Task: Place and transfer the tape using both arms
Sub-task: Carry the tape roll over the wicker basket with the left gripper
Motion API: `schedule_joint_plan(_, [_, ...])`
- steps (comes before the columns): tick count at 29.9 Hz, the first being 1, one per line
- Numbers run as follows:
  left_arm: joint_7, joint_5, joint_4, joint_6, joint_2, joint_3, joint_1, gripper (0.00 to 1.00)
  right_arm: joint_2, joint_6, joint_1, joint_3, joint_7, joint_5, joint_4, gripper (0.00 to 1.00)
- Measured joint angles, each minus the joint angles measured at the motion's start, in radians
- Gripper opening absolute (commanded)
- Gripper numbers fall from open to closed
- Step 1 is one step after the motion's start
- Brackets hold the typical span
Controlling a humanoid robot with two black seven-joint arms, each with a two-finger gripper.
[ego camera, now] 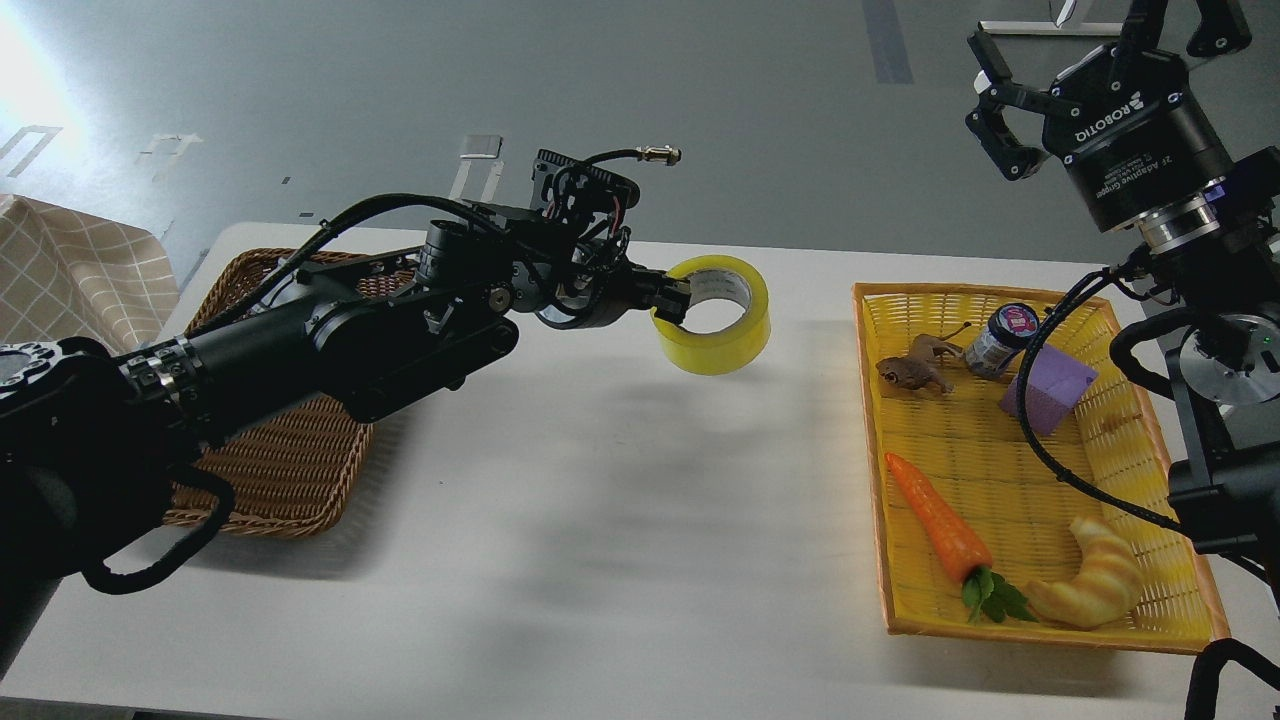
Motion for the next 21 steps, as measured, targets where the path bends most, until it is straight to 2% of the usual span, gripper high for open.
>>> schedule_joint_plan(10, [-0.016,-0.088,-0.008,0.000,0.157,-0.002,-0.057,0.00,-0.002,0.000,-0.001,-0.001,-0.001,-0.001,-0.005,1.00])
schedule_joint_plan(21, [-0.072,-0.081,-0.053,0.000,0.415,0.008,-0.050,0.00,0.007,0.000,0.008,-0.036,-0.001,-0.002,-0.013,1.00])
